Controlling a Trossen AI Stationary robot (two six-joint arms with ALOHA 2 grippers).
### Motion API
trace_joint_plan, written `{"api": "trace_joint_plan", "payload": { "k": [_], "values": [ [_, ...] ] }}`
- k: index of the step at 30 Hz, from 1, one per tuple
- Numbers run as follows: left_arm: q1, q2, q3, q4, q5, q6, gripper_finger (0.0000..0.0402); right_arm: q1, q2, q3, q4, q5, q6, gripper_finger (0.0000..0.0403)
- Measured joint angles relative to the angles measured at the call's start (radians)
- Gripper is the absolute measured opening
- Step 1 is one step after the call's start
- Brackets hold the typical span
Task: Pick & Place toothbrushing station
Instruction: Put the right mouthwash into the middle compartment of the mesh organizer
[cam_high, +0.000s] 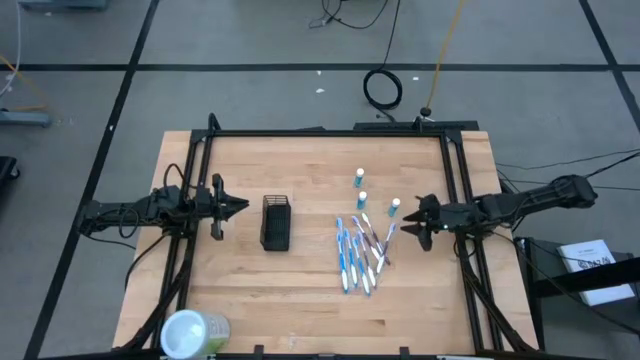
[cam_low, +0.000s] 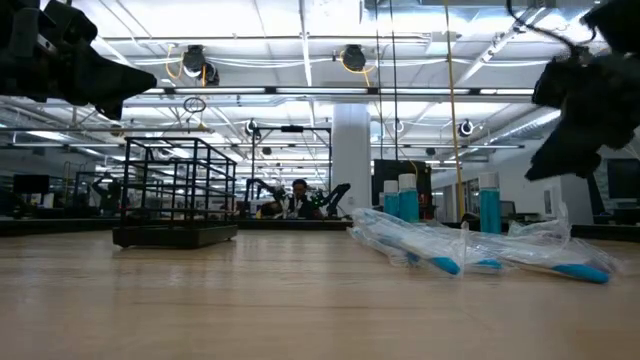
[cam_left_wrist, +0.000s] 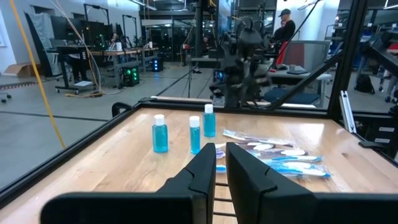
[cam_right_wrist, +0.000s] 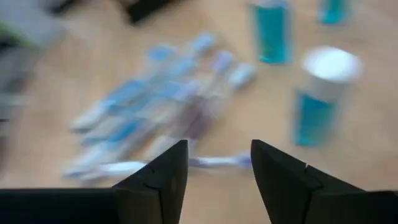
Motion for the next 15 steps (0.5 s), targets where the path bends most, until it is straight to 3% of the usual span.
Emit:
{"api": "trace_joint_plan", "payload": {
  "k": [6, 15],
  "values": [
    [0.000, 0.000, 0.000, -0.001, 0.000, 0.000, 0.0042, -0.001, 0.101, -0.066, 0.040, 0.172, 0.062, 0.0161],
    [0.000, 0.000, 0.000, -0.001, 0.001, 0.000, 0.0042, -0.003, 0.203, -0.173, 0.211, 0.236, 0.150, 0.0191]
  ]
}}
